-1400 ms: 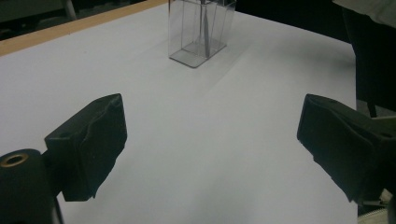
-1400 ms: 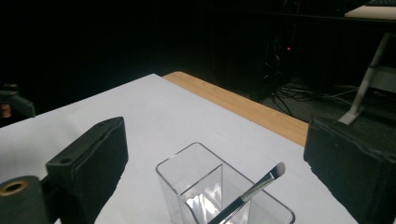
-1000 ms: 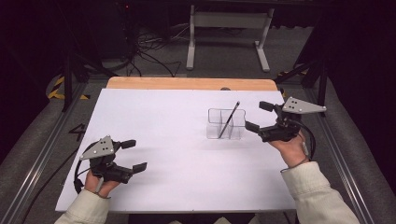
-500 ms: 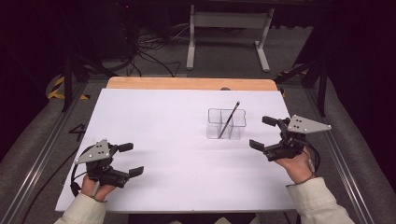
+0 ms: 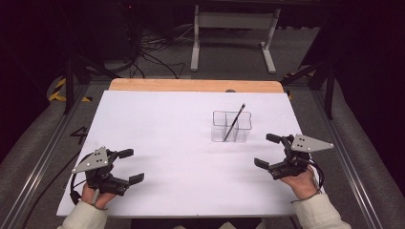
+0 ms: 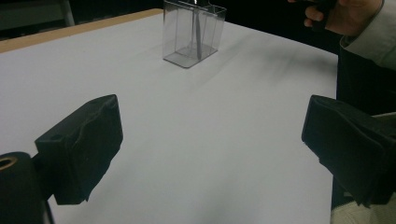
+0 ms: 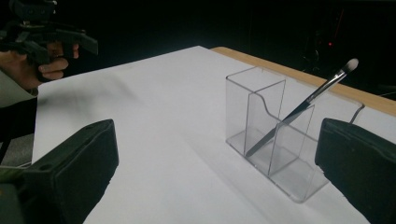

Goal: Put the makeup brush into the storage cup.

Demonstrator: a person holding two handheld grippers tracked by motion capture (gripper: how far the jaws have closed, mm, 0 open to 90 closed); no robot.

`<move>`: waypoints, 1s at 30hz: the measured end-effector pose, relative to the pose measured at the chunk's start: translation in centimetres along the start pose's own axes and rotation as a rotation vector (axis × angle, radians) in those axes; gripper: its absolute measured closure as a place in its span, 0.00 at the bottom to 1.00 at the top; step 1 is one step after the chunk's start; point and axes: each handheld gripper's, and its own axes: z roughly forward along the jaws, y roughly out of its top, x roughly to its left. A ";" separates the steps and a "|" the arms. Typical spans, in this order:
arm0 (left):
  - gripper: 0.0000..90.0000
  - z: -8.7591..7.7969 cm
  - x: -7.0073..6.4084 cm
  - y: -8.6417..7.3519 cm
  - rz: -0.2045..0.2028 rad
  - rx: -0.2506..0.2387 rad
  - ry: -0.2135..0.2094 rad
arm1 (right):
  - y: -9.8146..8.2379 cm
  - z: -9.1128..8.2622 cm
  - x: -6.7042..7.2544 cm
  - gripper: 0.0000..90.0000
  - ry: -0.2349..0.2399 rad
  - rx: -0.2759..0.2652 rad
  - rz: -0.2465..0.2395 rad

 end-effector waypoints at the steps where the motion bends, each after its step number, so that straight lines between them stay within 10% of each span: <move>1: 0.06 0.0 0.0 -0.1 0.000 0.000 0.005 | -0.3 0.0 0.1 0.00 0.002 0.001 0.003; 30: 0.06 0.2 1.1 -3.1 -0.055 -0.001 0.069 | -6.6 0.8 0.6 0.00 -0.053 0.033 0.036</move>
